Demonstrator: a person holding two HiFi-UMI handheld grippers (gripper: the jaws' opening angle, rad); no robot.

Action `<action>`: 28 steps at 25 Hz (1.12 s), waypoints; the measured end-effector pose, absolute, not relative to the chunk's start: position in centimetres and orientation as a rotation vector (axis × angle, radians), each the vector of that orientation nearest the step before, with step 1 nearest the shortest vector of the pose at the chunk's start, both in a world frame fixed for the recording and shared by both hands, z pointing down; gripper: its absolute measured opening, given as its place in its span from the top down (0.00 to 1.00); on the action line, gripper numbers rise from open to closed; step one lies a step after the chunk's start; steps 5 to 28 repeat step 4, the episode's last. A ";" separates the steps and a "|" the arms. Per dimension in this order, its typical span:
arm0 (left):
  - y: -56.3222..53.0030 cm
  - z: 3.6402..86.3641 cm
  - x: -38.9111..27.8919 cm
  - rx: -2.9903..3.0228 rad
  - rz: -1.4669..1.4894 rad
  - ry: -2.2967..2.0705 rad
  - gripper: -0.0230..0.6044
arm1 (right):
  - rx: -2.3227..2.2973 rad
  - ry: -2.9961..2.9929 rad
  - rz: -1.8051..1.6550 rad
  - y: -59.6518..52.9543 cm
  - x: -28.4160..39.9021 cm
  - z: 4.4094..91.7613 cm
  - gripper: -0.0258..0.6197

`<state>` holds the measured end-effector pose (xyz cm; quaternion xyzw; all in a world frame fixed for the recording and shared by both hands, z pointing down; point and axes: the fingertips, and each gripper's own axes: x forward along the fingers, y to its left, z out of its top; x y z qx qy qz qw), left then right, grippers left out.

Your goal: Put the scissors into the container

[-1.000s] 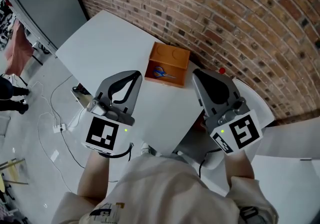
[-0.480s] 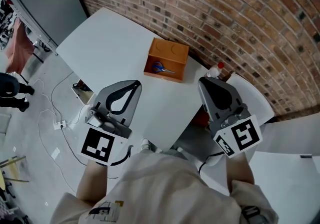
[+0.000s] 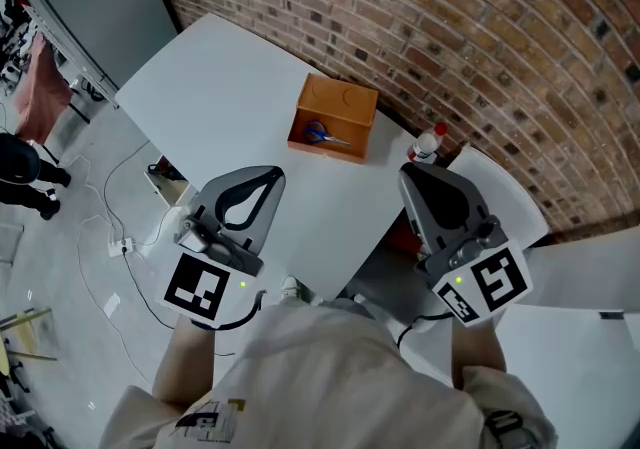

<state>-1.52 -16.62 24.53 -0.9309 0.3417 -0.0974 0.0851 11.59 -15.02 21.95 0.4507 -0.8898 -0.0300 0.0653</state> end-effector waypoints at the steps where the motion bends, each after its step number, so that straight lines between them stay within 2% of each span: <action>1: -16.6 24.6 -1.5 -2.777 -0.297 1.020 0.95 | 1.358 -2.686 -0.089 -14.9 11.7 21.9 0.95; 28: -16.6 25.0 -1.4 -2.779 -0.325 1.027 0.95 | 1.353 -2.694 -0.072 -14.8 11.9 22.0 0.95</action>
